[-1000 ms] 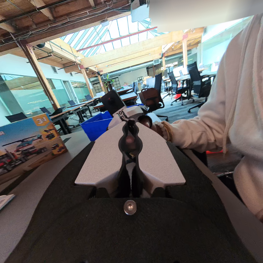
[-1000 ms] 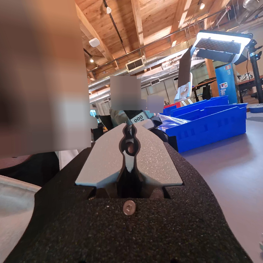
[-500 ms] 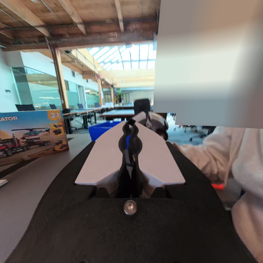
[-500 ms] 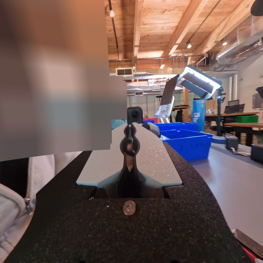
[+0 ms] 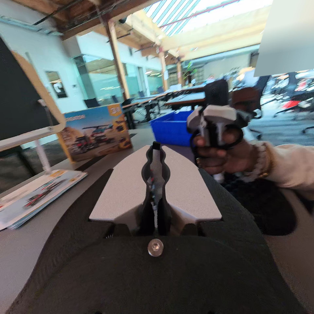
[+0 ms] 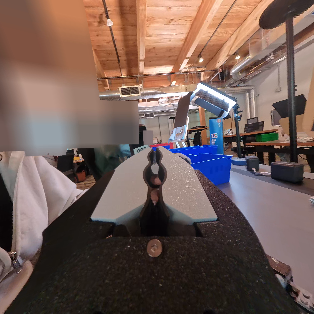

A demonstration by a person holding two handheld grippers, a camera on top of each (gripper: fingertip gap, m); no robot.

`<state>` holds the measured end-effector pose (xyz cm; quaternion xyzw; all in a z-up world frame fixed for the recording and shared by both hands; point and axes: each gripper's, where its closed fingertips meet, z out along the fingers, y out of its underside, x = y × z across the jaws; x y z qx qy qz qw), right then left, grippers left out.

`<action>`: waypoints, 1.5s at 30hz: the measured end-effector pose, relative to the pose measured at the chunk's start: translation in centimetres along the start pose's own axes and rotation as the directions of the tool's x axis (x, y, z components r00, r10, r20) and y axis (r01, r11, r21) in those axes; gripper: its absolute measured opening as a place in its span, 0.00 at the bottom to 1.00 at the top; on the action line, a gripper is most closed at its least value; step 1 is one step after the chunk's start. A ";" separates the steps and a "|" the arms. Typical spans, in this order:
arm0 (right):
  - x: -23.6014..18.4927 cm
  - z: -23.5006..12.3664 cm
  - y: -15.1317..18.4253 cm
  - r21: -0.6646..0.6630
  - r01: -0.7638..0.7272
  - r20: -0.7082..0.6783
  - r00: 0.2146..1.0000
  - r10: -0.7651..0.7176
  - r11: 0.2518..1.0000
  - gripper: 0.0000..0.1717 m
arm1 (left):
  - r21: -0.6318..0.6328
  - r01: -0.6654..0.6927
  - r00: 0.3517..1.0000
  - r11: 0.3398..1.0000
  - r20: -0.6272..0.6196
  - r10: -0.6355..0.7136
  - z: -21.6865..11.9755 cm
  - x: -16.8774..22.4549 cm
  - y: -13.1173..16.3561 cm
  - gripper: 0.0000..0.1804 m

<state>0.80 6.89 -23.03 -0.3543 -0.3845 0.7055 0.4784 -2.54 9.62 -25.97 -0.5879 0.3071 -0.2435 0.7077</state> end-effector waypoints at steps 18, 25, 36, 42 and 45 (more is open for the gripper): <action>1.1 -0.1 0.5 -0.038 0.010 -0.067 0.998 -0.012 0.999 0.01 | -0.772 0.174 0.637 0.611 0.561 0.528 -22.9 -9.5 1.3 0.05; 1.5 -0.5 0.2 -0.013 -0.024 -0.083 0.996 0.023 1.000 0.01 | -0.787 0.382 0.665 0.485 0.598 0.447 -25.4 -9.9 4.7 0.14; 1.8 -0.6 0.1 0.013 -0.086 -0.077 0.993 0.087 0.996 0.01 | -0.750 0.284 0.717 0.597 0.580 0.387 -24.1 -9.1 3.2 0.18; 2.5 -1.1 -0.5 0.120 -0.297 -0.025 0.953 0.302 0.947 0.01 | -0.343 -0.134 0.805 0.930 0.510 0.304 -11.9 -3.3 -3.3 0.17; 2.5 -1.1 -0.3 0.125 -0.340 -0.013 0.939 0.344 0.932 0.01 | -0.225 -0.281 0.850 0.933 0.392 0.351 -5.2 1.8 -3.8 0.14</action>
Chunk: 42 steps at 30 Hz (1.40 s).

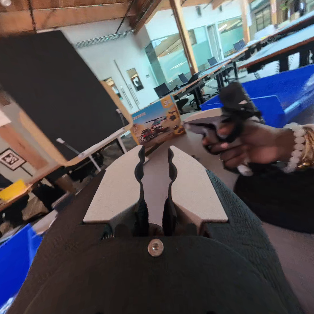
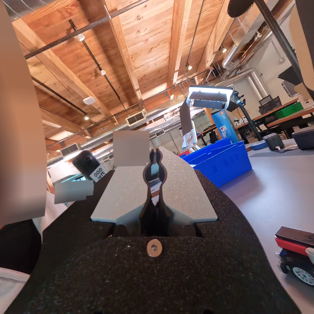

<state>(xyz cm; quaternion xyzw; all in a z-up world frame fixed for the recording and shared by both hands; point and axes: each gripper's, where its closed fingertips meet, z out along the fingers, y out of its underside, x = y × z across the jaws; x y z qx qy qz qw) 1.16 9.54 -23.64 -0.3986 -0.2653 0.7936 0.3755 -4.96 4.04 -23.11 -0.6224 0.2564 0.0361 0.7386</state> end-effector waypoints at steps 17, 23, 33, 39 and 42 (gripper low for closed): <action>-1.8 0.8 1.9 -0.095 0.005 0.101 0.995 0.005 0.995 0.02 | -0.011 0.276 0.953 0.961 -0.128 -0.275 4.7 5.6 0.3 0.02; -1.8 1.2 3.3 -0.172 0.035 0.099 0.995 -0.018 0.984 0.02 | -0.041 0.249 0.960 0.968 -0.120 -0.252 3.3 5.2 1.0 0.02; 0.2 0.5 1.8 -0.094 -0.011 -0.013 1.000 0.010 0.996 0.03 | -0.266 0.076 0.957 0.961 0.291 0.005 -7.0 -6.5 3.5 0.02; 0.5 0.6 2.0 -0.108 -0.009 -0.027 1.000 0.006 0.994 0.03 | -0.614 0.280 0.927 0.738 0.373 -0.041 -14.2 -9.8 10.7 0.02; 0.6 0.5 2.1 -0.112 -0.006 -0.034 0.999 0.002 0.994 0.03 | -0.657 0.313 0.914 0.686 0.405 -0.029 -14.6 -10.7 13.1 0.02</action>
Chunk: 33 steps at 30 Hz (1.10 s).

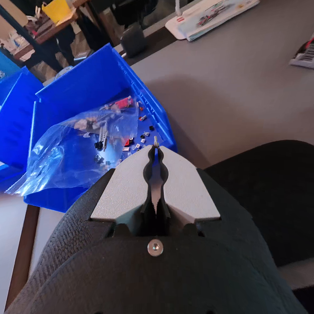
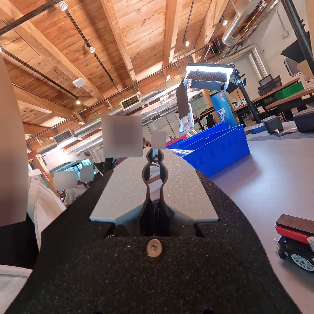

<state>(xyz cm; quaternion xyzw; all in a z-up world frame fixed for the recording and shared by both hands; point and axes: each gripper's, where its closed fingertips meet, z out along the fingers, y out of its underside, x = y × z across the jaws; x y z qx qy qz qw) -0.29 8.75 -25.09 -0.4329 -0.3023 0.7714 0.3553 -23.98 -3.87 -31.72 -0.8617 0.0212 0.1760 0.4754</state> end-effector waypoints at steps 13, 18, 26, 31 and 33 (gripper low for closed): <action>0.3 -0.1 -0.2 0.007 -0.023 -0.007 1.000 0.023 1.000 0.03 | -0.123 0.064 0.998 0.990 0.012 -0.063 5.2 -1.5 1.9 0.04; 0.4 -0.2 -0.2 0.010 -0.022 -0.012 1.000 0.023 1.000 0.02 | -0.094 0.088 0.996 0.992 0.021 -0.086 5.2 -1.9 1.8 0.02; 0.6 -0.3 -0.3 0.019 -0.033 -0.022 0.999 0.033 0.999 0.02 | -0.120 0.101 0.995 0.988 0.014 -0.100 5.2 -2.0 2.5 0.10; 0.7 -0.4 -0.4 0.023 -0.032 -0.027 0.999 0.032 0.999 0.02 | -0.165 0.087 0.996 0.982 -0.003 -0.088 5.3 -2.0 3.0 0.11; 0.7 -0.4 -0.4 0.024 -0.033 -0.027 0.999 0.033 0.999 0.02 | -0.183 0.074 0.997 0.980 -0.010 -0.077 5.2 -2.1 3.0 0.12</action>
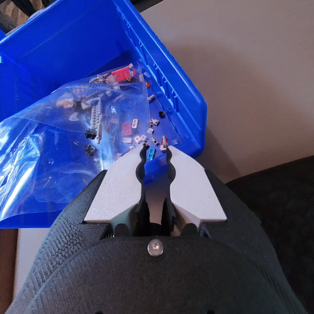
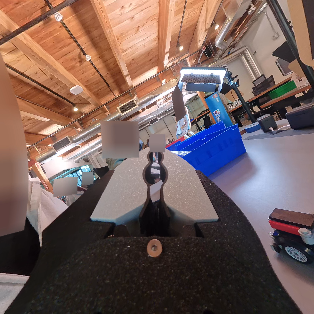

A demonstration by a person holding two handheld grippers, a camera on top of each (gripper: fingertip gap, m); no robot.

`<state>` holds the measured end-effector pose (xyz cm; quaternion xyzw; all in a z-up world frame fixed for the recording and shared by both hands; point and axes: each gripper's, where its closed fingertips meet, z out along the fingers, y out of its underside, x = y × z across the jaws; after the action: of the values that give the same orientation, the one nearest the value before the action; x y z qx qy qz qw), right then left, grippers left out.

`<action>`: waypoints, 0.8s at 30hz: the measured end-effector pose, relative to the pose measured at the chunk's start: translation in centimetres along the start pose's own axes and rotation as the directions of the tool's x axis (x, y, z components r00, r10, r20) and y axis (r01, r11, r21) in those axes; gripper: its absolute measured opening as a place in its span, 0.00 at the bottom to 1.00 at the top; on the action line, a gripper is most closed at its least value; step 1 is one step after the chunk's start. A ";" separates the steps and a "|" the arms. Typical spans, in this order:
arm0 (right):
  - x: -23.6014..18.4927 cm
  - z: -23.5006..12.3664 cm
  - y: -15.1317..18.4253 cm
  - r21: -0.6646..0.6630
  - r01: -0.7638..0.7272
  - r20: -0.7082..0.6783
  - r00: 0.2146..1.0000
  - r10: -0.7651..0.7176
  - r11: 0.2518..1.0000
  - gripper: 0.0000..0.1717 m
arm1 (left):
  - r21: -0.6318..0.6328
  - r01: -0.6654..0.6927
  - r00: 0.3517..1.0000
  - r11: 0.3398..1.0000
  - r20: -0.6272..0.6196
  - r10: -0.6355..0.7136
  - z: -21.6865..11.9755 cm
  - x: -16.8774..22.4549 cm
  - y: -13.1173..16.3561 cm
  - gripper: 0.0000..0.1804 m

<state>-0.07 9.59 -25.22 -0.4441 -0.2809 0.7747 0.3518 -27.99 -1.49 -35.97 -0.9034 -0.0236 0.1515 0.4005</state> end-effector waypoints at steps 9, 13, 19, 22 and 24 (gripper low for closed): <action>0.1 -0.1 0.0 0.001 0.003 -0.008 1.000 -0.003 1.000 0.02 | -0.111 -0.045 0.992 0.993 -0.122 0.031 -0.3 0.2 0.3 0.15; 0.2 -0.1 -0.1 0.007 0.001 -0.013 1.000 -0.001 1.000 0.02 | -0.200 -0.142 0.982 0.970 -0.149 0.113 -0.5 -0.1 0.5 0.15; 0.4 -0.3 -0.3 0.000 0.013 -0.028 1.000 -0.013 1.000 0.02 | -0.157 -0.175 0.970 0.972 -0.196 0.143 -1.4 1.5 -0.5 0.15; 1.3 -0.5 0.5 -0.121 0.117 -0.102 0.986 -0.129 0.986 0.03 | 0.031 -0.209 0.936 0.977 -0.283 0.209 -3.4 5.7 -3.2 0.15; 2.1 -0.7 1.6 -0.242 0.190 -0.145 0.962 -0.229 0.952 0.05 | 0.241 -0.209 0.880 0.948 -0.377 0.290 -5.0 10.3 -6.0 0.15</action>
<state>-0.64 10.40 -27.77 -0.5138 -0.3812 0.6548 0.4025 -16.27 0.67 -31.03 -0.8671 0.1921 0.0119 0.4595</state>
